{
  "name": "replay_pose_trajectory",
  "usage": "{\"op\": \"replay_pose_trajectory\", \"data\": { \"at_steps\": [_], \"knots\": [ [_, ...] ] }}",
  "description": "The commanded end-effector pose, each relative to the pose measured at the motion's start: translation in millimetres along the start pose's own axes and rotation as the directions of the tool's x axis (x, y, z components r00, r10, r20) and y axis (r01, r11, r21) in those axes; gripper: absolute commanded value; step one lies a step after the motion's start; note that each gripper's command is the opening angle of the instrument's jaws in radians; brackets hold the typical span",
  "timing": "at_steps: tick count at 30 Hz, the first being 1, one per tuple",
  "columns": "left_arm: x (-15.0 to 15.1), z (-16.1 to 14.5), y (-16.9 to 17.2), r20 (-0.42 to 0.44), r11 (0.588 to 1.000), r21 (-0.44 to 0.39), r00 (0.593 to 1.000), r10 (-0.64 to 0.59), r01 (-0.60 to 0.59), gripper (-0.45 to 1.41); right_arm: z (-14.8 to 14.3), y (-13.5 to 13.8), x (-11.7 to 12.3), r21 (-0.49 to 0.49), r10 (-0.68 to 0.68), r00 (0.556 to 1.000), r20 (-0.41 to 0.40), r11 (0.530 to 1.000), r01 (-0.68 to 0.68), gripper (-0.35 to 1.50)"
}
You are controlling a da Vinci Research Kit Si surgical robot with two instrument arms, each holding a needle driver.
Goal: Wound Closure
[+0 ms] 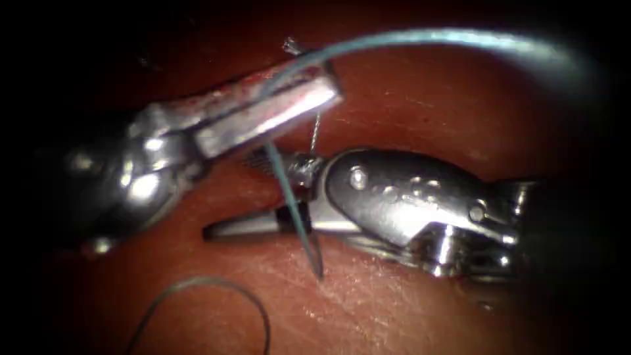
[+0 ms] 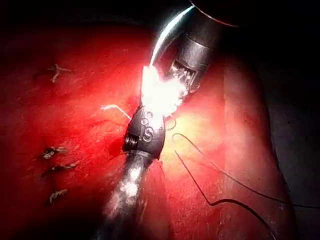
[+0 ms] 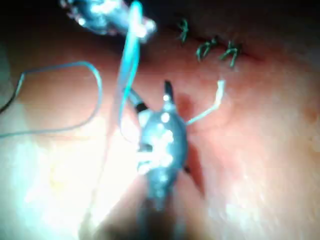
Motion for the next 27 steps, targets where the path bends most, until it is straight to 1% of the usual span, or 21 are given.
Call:
{"op": "replay_pose_trajectory", "data": {
  "at_steps": [1, 7, 9, 12, 13, 14, 16, 20, 23, 27],
  "knots": [
    [-1.1, 0.4, -0.2, -0.005, 1.000, 0.001, 1.000, -0.003, 0.003, -0.45, 0.6, -0.3, -0.7, 0.010, 0.003, 1.000, -0.004, 1.000, -0.003, 0.81],
    [-3.3, 2.0, -3.2, -0.027, 1.000, 0.017, 1.000, -0.013, 0.014, -0.45, 0.7, -0.7, -0.9, 0.085, 0.020, 0.999, -0.046, 0.996, -0.016, 0.83],
    [-4.3, 2.4, -3.8, -0.033, 1.000, 0.001, 0.999, -0.019, 0.019, -0.45, 0.6, -0.8, -0.6, 0.111, 0.022, 0.998, -0.056, 0.994, -0.016, 0.83],
    [-5.7, 2.5, -4.1, -0.041, 0.999, -0.026, 0.999, -0.032, 0.031, -0.45, 0.5, -1.1, -0.2, 0.139, 0.026, 0.997, -0.072, 0.990, -0.015, 0.81],
    [-6.5, 2.3, -4.0, -0.039, 0.998, -0.043, 0.999, -0.038, 0.036, -0.45, 0.4, -1.4, 0.1, 0.167, 0.027, 0.997, -0.076, 0.986, -0.014, 0.80],
    [-6.5, 2.3, -4.0, -0.039, 0.998, -0.043, 0.999, -0.038, 0.036, -0.45, 0.4, -1.4, 0.1, 0.167, 0.027, 0.997, -0.076, 0.986, -0.014, 0.80],
    [-7.4, 2.0, -4.0, -0.031, 0.996, -0.065, 0.998, -0.054, 0.052, -0.45, 0.3, -1.7, 0.3, 0.199, 0.026, 0.997, -0.077, 0.980, -0.011, 0.78],
    [-9.0, 1.6, -4.0, -0.028, 0.992, -0.101, 0.997, -0.072, 0.069, -0.45, 0.2, -2.0, 0.3, 0.260, 0.027, 0.994, -0.108, 0.966, 0.002, 0.73],
    [-10.5, 1.3, -4.3, -0.021, 0.990, -0.116, 0.996, -0.087, 0.084, -0.45, -0.1, -2.1, 0.3, 0.297, 0.061, 0.989, -0.133, 0.955, -0.019, 0.73],
    [-12.5, 1.0, -4.6, -0.015, 0.987, -0.128, 0.995, -0.096, 0.093, -0.45, -0.5, -2.1, 0.1, 0.342, 0.099, 0.981, -0.166, 0.939, -0.037, 0.66]
  ]
}}
